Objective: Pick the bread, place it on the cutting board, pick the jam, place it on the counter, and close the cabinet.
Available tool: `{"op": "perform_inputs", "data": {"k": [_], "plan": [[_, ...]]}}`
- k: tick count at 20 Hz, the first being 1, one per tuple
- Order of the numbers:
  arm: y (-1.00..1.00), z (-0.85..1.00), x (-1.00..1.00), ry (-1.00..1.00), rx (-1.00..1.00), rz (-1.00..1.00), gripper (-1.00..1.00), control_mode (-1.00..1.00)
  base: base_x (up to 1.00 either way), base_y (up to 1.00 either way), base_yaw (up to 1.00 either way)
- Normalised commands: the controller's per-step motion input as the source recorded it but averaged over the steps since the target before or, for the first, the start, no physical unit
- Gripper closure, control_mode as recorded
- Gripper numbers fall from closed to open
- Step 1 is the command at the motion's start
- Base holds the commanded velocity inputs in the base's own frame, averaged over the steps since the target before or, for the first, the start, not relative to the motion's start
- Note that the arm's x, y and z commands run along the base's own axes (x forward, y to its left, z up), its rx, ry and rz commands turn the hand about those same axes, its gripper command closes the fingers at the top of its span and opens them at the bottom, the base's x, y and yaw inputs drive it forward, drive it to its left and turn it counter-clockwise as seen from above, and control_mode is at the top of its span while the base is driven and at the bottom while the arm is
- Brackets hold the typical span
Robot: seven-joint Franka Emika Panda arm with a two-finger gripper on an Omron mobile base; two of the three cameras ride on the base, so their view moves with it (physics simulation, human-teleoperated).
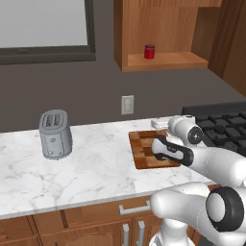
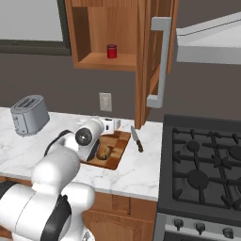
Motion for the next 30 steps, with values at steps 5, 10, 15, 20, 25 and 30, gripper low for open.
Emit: {"op": "perform_inputs", "data": {"k": [5,10,15,20,25,30], "plan": [[0.00,0.48,-0.13,0.00,0.00,0.00,-1.00,-1.00,0.00,0.00,0.00],[0.00,0.50,-0.12,0.00,0.00,-0.01,-1.00,-1.00,0.00,0.00,0.00],[0.00,0.47,-0.11,0.00,0.00,-0.01,-1.00,-1.00,0.00,0.00,0.00],[0.00,0.45,-0.10,0.00,0.00,0.00,-1.00,-1.00,0.00,0.00,0.00],[0.00,0.43,-0.12,0.00,0.00,0.00,-1.00,-1.00,0.00,0.00,0.00],[0.00,0.42,-0.14,0.01,0.00,0.00,-1.00,-1.00,0.00,0.00,0.00]]}}
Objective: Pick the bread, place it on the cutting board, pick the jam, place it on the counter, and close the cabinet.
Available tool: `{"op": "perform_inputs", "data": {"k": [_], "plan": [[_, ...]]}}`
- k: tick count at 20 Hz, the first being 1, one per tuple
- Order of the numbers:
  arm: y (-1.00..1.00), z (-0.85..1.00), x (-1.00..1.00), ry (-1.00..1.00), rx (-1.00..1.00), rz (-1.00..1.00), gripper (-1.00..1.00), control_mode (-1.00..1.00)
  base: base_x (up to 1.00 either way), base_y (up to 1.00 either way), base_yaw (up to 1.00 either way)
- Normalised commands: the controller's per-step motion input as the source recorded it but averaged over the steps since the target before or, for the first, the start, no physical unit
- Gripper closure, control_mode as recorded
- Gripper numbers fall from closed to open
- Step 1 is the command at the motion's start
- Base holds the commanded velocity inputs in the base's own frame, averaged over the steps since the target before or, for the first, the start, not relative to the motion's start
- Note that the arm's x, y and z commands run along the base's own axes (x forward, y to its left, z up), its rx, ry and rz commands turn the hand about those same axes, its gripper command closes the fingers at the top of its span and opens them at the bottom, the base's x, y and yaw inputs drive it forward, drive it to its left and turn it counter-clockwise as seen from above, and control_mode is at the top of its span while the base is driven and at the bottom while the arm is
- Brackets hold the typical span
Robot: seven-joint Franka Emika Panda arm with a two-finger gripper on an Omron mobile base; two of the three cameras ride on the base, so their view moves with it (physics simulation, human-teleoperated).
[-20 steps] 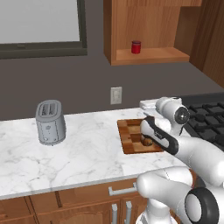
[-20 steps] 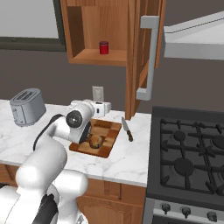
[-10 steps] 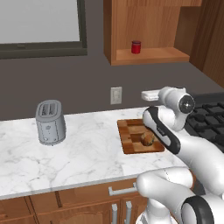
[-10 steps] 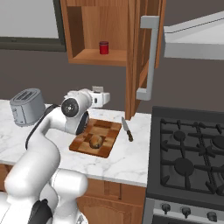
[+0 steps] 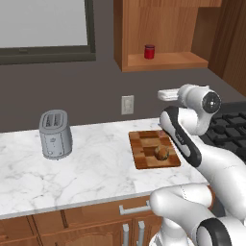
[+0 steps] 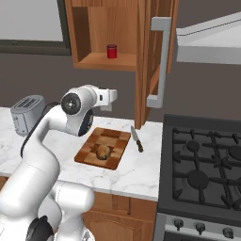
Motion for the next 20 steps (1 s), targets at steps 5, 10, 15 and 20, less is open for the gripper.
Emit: {"op": "perform_inputs", "data": {"k": [5,10,15,20], "plan": [[0.00,0.40,-0.14,0.00,0.00,0.00,-1.00,-1.00,0.00,0.00,0.00],[0.00,0.36,-0.10,0.00,0.00,0.00,-1.00,-1.00,0.00,0.00,0.00],[0.00,0.29,0.00,0.00,0.00,0.00,-1.00,-1.00,0.00,0.00,0.00],[0.00,0.27,0.00,0.00,0.00,0.00,-1.00,-1.00,0.00,0.00,0.00]]}}
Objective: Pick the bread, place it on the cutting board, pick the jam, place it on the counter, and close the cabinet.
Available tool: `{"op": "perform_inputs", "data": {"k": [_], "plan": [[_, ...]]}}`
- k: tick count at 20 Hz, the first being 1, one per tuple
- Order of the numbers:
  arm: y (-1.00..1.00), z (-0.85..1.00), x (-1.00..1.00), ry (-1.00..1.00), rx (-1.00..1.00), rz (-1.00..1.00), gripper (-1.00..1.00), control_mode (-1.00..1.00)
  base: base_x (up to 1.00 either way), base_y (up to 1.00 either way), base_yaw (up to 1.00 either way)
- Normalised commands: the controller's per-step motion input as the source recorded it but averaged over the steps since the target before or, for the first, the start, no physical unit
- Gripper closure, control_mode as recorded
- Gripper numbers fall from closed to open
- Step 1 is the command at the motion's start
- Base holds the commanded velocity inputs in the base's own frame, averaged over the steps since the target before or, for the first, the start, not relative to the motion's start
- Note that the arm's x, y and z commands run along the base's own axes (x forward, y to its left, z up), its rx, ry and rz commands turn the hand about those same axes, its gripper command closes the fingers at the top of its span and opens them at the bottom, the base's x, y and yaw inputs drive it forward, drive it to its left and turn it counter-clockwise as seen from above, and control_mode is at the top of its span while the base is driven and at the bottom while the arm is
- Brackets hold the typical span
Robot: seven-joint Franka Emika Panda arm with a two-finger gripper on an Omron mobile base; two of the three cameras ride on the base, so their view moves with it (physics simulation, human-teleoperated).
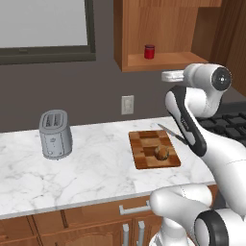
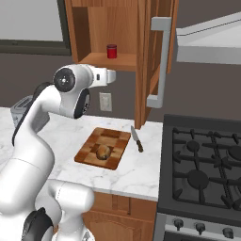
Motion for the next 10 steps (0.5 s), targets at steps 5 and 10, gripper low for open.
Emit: {"op": "perform_inputs", "data": {"k": [5,10], "plan": [[0.00,0.23,0.00,0.00,0.00,0.00,-1.00,-1.00,0.00,0.00,0.00],[0.00,0.19,0.00,0.00,0.00,0.00,-1.00,-1.00,0.00,0.00,0.00]]}}
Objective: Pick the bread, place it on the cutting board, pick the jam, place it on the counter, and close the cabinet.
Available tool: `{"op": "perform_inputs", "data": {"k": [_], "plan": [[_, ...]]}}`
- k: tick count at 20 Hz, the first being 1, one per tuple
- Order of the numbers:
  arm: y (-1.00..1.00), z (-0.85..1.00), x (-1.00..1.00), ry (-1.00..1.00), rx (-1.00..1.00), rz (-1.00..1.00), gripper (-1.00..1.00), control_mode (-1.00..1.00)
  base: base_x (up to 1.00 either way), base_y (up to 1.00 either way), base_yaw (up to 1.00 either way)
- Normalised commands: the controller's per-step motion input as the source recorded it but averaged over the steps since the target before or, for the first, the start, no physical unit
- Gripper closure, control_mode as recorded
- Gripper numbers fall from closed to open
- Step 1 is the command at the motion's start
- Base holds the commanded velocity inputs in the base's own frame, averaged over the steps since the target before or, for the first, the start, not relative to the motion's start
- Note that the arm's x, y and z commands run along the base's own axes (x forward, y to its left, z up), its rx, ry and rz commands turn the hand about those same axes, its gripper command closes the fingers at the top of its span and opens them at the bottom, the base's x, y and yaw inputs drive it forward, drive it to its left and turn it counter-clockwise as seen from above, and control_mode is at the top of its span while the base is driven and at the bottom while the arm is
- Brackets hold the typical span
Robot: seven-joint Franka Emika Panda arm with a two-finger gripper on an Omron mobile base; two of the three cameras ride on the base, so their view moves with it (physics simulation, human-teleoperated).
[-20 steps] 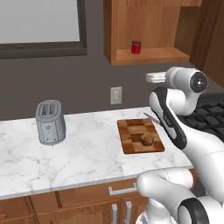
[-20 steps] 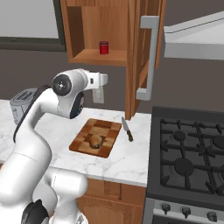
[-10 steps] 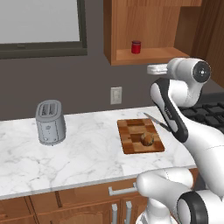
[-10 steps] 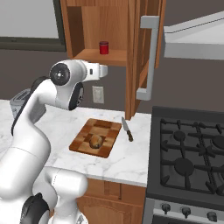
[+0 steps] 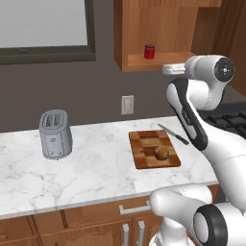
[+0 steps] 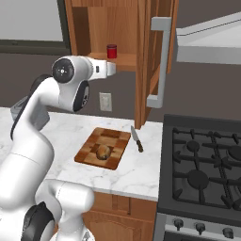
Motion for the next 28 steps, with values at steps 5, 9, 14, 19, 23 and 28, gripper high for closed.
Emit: {"op": "perform_inputs", "data": {"k": [5,9,14,19,23,28], "plan": [[0.00,0.19,0.00,0.00,0.00,0.00,-1.00,-1.00,0.00,0.00,0.00],[0.01,0.14,0.00,0.00,0.00,0.00,-1.00,-1.00,0.00,0.00,0.00],[0.04,0.09,0.00,0.00,0.00,0.00,-1.00,-1.00,0.00,0.00,0.00],[0.08,0.04,0.00,0.03,0.00,0.00,-1.00,-1.00,0.00,0.00,0.00],[0.09,0.01,0.00,0.01,0.00,0.00,-1.00,-1.00,0.00,0.00,0.00],[0.10,0.06,0.07,0.01,0.00,0.00,-1.00,-1.00,0.00,0.00,0.00]]}}
